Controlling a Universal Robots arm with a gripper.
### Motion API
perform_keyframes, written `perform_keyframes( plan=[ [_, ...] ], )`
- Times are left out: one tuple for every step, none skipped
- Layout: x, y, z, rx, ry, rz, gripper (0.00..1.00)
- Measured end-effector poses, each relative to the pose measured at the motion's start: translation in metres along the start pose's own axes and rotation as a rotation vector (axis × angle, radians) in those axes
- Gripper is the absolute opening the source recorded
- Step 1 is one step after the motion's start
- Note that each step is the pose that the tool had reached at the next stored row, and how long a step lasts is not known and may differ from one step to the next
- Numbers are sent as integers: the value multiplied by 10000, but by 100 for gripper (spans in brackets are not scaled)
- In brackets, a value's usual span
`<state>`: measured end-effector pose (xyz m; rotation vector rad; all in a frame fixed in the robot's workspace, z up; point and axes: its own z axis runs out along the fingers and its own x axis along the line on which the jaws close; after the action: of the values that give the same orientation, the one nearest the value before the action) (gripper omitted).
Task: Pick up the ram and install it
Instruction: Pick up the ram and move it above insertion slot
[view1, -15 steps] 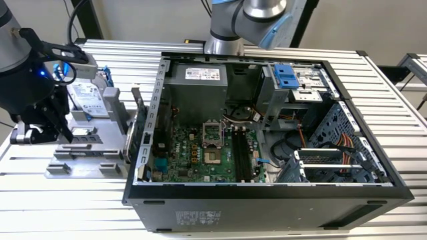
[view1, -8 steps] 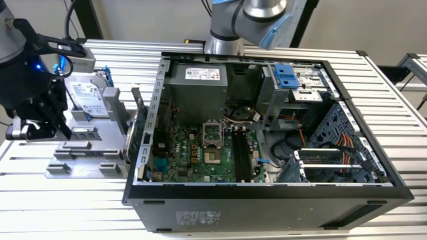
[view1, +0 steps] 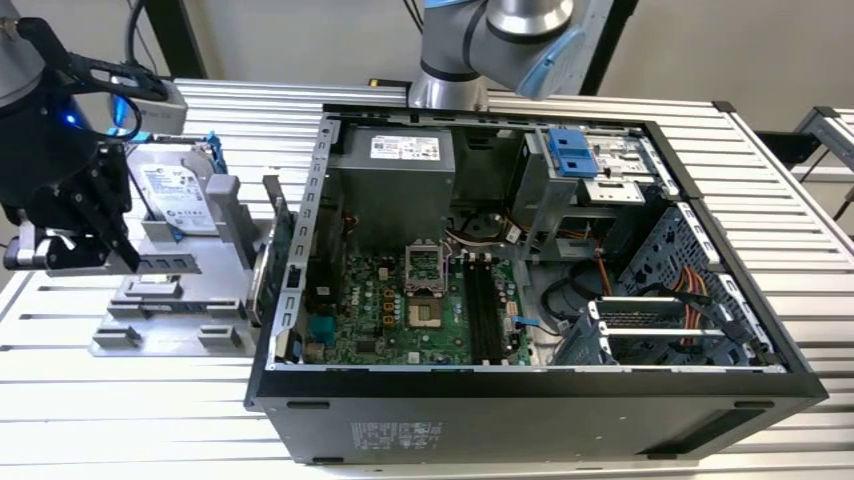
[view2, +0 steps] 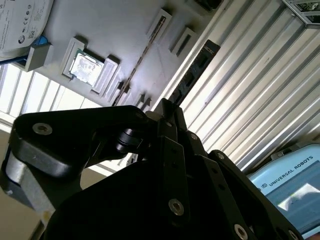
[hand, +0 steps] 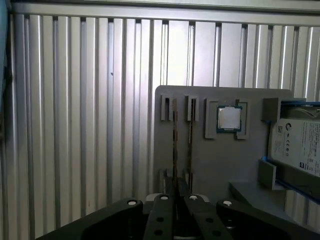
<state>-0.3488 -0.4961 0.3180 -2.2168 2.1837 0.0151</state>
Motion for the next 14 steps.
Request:
perform_keyframes(
  plan=[
    [-6,1,-8,1,6,-3,0],
    [-14,1,-15,3,11,-6,0],
    [-23,1,-22,2,21,-9,0],
    [-35,1,-28,2,31,-13,0],
    [-48,1,-35,2,42,-18,0],
    [-60,0,-42,3,53,-22,0],
    [-73,0,-47,2,67,-26,0],
    [-88,0,-52,1,86,-31,0],
    [-103,0,-57,2,105,-36,0],
    [-118,0,-62,1,124,-40,0],
    [-129,-1,-67,2,136,-42,0],
    [-135,-1,-75,0,142,-43,0],
    [-137,-1,-84,1,144,-43,0],
    [-139,-2,-95,3,143,-45,0]
  ],
)
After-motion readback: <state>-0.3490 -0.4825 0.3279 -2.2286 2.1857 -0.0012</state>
